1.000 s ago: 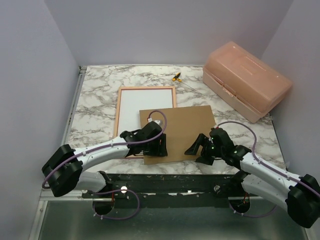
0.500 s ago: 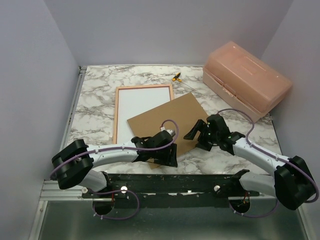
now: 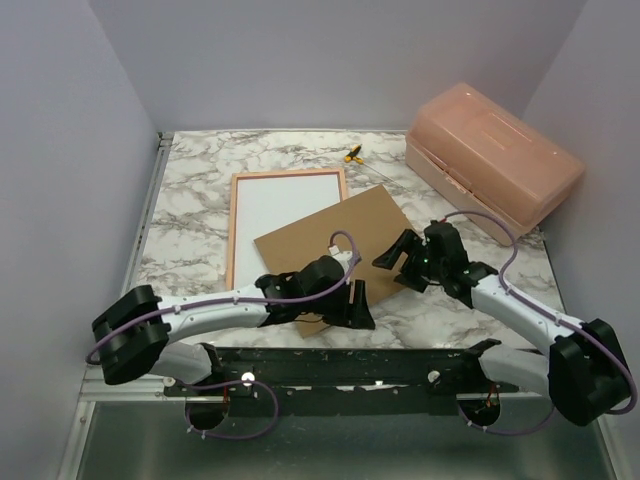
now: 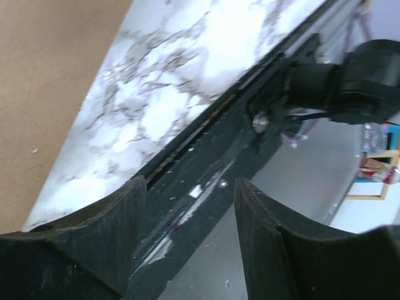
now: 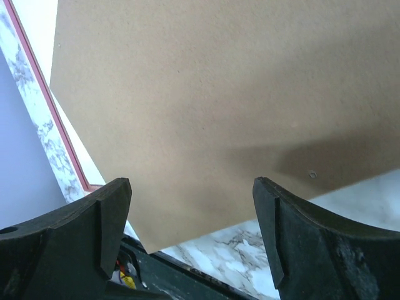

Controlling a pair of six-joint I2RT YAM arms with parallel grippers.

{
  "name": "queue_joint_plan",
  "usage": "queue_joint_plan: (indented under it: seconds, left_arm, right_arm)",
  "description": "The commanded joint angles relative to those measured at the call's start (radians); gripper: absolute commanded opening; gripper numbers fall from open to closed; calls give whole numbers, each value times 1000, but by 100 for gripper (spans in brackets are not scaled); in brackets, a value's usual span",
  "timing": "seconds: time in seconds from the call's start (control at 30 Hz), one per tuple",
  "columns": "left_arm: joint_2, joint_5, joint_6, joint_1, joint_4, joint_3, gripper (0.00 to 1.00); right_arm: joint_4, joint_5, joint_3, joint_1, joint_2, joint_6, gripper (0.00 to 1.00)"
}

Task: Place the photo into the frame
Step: Adjust the photo frame item at the center of the board.

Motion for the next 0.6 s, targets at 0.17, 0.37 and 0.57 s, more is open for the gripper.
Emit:
queue_joint_plan:
  seconds: [0.17,0.37,0.57]
  left_arm:
    - [-291,-6,-62,43,178,-105,65]
    - [-445,4,-84,128,169,-136,66]
    - [-529,32,-91,189,175,-165,66]
  right_arm:
    - [153,-74,-277,-5,-204,206,80]
    - [366,-116,-453,-6,-272,361,69]
    - [596,-77,-580,-5,-242,421,67]
